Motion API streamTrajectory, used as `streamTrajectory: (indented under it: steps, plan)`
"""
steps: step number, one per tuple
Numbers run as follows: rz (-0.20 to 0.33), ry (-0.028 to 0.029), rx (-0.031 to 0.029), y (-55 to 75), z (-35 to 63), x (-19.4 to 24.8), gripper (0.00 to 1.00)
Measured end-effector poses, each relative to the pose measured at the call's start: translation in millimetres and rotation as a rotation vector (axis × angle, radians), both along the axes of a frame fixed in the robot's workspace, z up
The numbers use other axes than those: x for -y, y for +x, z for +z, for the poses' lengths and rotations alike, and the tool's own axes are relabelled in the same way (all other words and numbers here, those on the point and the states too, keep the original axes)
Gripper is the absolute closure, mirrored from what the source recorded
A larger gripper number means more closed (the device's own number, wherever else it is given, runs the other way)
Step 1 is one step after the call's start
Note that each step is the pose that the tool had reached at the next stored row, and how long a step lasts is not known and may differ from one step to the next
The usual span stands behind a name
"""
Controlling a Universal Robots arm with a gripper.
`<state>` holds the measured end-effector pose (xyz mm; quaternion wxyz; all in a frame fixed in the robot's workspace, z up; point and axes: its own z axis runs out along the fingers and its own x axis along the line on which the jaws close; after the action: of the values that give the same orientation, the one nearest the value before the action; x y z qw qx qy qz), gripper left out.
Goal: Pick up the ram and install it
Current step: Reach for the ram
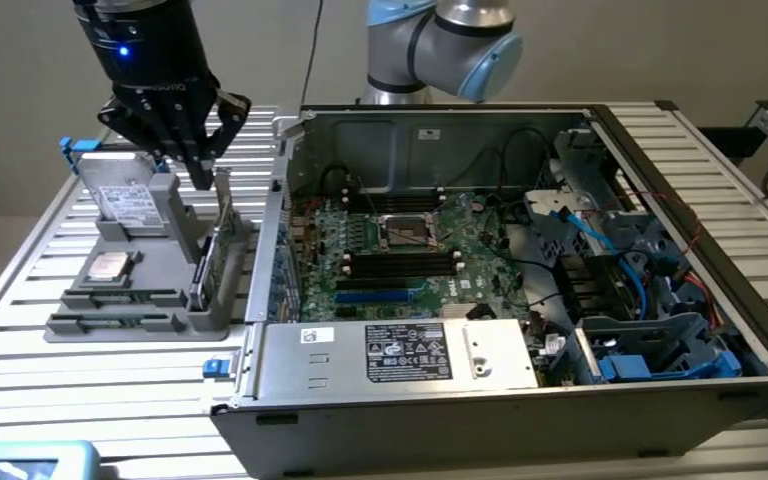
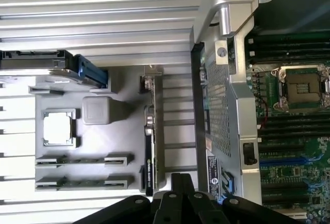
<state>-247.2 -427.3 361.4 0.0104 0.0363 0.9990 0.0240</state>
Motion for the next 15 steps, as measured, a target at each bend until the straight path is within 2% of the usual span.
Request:
streamTrajectory:
  steps: [6, 15]
  plan:
    - [0.000, 0.0000, -0.0027, -7.9, -9.2, 10.2, 0.89]
    - [0.000, -0.0001, -0.0033, -47.7, -25.6, 13.0, 0.89]
